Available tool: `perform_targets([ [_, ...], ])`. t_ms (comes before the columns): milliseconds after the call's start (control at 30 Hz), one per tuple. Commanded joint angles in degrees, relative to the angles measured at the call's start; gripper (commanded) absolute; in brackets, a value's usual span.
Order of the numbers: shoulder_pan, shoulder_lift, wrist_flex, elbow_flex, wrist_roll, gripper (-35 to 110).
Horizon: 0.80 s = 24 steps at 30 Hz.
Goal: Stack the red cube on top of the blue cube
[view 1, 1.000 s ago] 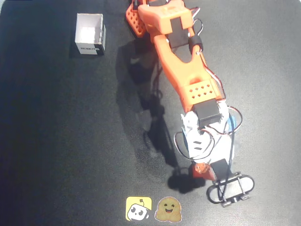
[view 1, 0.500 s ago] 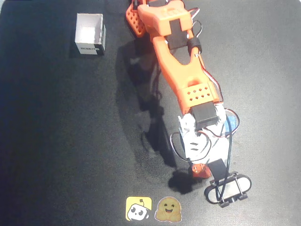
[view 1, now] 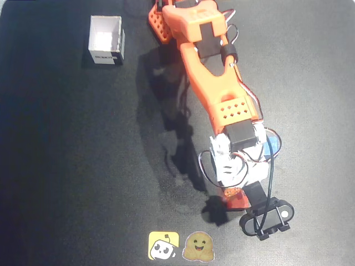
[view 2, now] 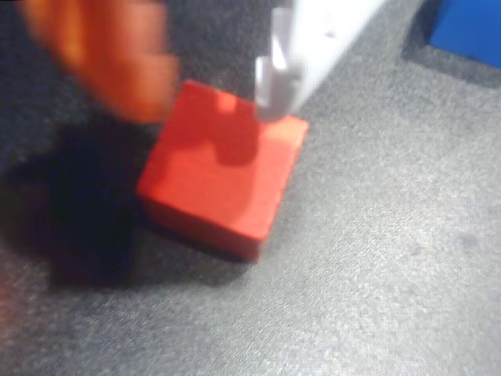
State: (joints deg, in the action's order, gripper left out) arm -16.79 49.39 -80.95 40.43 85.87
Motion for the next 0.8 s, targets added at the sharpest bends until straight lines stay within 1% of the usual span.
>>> perform_targets([
  [0,-0.44,3.16,-0.09,-2.46,0.00,16],
  [100,-0.70,2.99,0.35,-2.20,0.09,17],
  [200,-1.23,2.72,1.67,-0.88,0.09,22],
  [767,-2.29,2.46,12.39,11.07,1.41,24],
])
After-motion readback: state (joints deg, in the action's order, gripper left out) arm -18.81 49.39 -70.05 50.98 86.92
